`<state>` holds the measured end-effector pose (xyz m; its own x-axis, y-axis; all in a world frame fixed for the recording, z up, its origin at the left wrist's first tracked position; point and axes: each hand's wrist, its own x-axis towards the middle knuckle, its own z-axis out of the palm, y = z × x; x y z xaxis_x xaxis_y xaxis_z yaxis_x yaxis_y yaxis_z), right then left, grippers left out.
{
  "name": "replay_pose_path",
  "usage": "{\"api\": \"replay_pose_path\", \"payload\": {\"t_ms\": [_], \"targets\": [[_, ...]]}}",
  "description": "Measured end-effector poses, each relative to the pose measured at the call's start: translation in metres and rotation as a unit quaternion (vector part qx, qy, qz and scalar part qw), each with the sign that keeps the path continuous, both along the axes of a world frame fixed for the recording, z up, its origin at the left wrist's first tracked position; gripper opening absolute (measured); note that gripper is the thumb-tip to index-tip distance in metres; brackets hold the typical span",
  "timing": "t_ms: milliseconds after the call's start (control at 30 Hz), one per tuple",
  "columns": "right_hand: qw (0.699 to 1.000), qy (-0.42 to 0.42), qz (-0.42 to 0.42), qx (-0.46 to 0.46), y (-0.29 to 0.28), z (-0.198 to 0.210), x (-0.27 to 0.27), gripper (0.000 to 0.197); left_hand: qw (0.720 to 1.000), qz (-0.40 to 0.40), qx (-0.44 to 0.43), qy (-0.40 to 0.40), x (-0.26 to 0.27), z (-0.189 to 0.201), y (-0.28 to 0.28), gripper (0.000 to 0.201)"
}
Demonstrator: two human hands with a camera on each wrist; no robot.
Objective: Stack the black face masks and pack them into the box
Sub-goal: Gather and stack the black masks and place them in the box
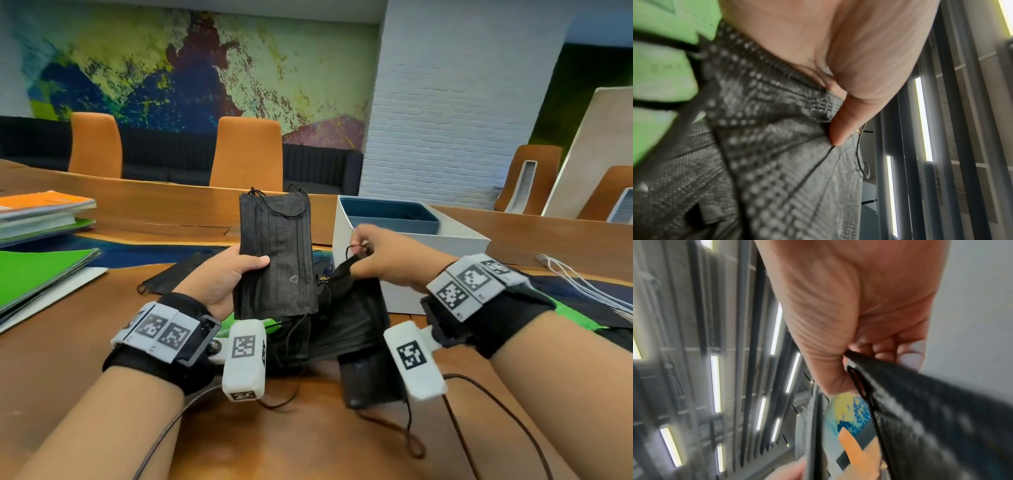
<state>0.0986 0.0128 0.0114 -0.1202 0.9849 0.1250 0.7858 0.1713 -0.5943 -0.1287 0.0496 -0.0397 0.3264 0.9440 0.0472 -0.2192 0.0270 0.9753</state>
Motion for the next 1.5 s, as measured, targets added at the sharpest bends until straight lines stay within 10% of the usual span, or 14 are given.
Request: {"api": "replay_pose_path", "payload": {"t_ms": [567,867,1500], "targets": [[0.951,0.149,-0.052,0.267,-0.035,0.055,0.067,0.030,0.996,-0.049,0.030,-0.064,0.027,0.013,-0.017,0.023],[0.974,0.147,-0.065,0.160,-0.021,0.015,0.081,0.027,0.996,-0.082,0.044,-0.001,0.071,0.026,-0.016,0.019],[0.915,0.321,-0.084,0.231,-0.024,0.015,0.115,0.023,0.993,-0.113,0.019,-0.039,0.075,0.003,-0.019,0.026]]}}
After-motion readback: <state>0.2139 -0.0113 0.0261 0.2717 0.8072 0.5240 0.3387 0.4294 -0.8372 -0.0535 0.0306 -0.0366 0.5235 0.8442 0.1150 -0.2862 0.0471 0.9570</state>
